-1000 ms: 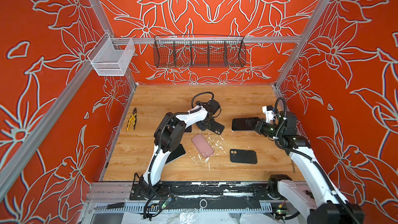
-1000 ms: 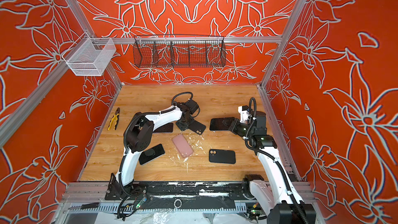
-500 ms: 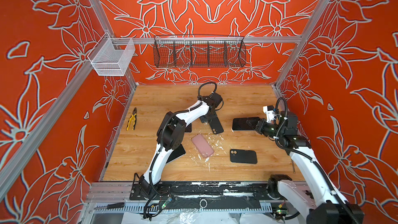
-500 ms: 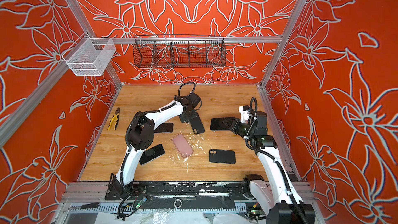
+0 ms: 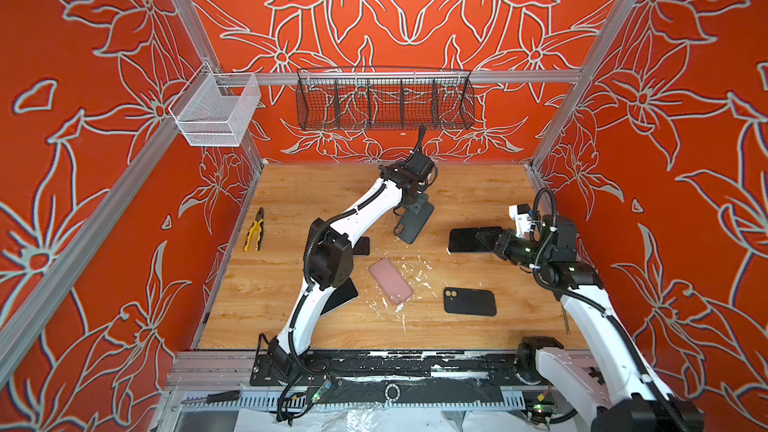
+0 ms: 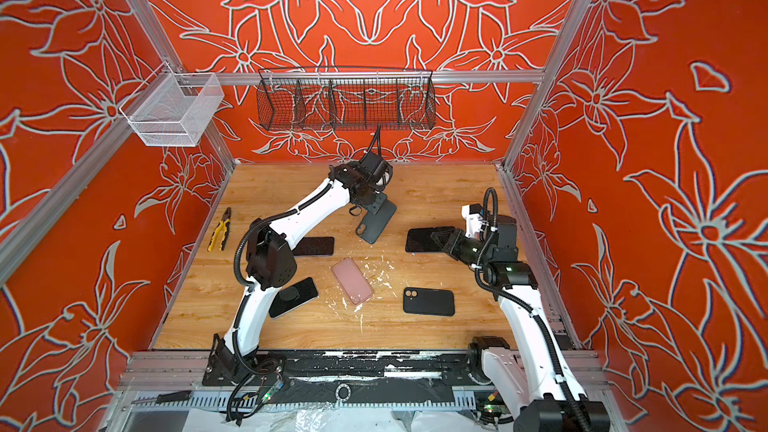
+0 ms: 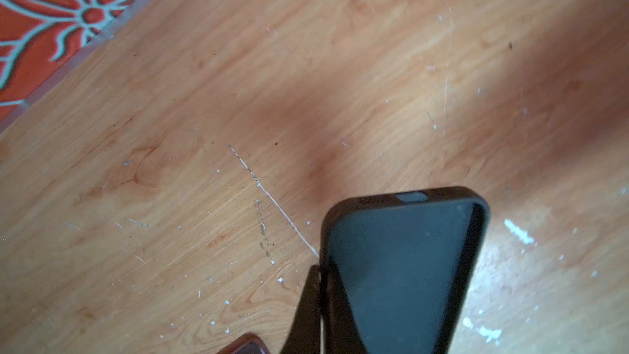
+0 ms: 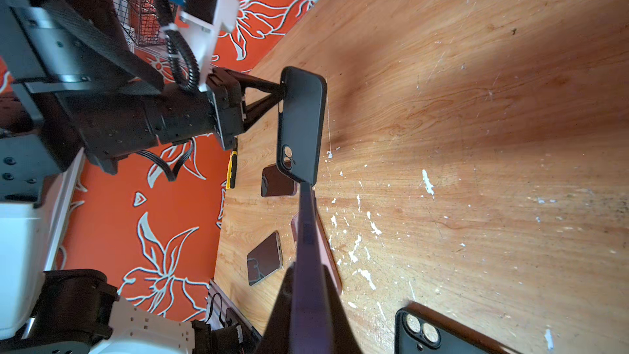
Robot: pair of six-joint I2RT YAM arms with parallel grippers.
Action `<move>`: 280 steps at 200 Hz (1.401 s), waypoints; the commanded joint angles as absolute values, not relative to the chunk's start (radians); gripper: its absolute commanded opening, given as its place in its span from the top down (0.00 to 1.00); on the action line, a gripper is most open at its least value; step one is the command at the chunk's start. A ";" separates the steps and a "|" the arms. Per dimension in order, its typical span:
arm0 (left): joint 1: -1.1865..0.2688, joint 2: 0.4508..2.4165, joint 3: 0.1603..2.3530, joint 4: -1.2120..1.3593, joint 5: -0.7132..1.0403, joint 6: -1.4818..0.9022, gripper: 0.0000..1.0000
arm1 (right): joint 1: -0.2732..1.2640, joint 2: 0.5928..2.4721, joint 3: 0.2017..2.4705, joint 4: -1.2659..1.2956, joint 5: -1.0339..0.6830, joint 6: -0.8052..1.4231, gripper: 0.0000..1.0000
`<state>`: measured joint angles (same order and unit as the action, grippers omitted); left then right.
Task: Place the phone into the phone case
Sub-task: 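Lift the black case with the left gripper toward the far side, then lower the black case onto the table and open the left gripper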
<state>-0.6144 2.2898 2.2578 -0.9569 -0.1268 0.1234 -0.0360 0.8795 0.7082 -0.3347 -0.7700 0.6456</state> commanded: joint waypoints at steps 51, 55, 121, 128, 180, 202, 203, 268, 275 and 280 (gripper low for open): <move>-0.612 2.383 2.345 -1.040 0.135 0.508 1.00 | -0.043 0.836 0.748 -0.378 -0.827 0.656 1.00; -0.613 2.393 2.354 -1.046 0.132 0.515 1.00 | -0.042 0.836 0.748 -0.379 -0.827 0.659 1.00; -0.605 2.505 2.394 -1.074 0.035 0.614 1.00 | -0.040 0.856 0.761 -0.396 -0.825 0.668 1.00; -0.601 2.508 2.394 -1.070 0.040 0.614 1.00 | -0.041 0.857 0.761 -0.397 -0.824 0.670 1.00; -0.584 2.447 2.342 -0.958 -0.063 0.523 0.83 | -0.041 0.853 0.758 -0.393 -0.821 0.681 1.00; -0.572 2.343 2.273 -0.886 -0.120 0.376 0.61 | -0.040 0.852 0.748 -0.378 -0.820 0.685 1.00; -0.572 2.336 2.268 -0.882 -0.122 0.370 0.59 | -0.039 0.852 0.747 -0.376 -0.820 0.684 1.00; -0.566 1.999 1.948 -0.904 -0.161 -0.420 0.37 | -0.038 0.840 0.696 -0.311 -0.802 0.704 1.00; -0.566 1.990 1.911 -0.924 -0.132 -0.517 0.37 | -0.038 0.841 0.690 -0.306 -0.802 0.705 1.00; -0.566 1.986 1.887 -0.933 -0.105 -0.575 0.38 | -0.037 0.843 0.688 -0.302 -0.802 0.706 1.00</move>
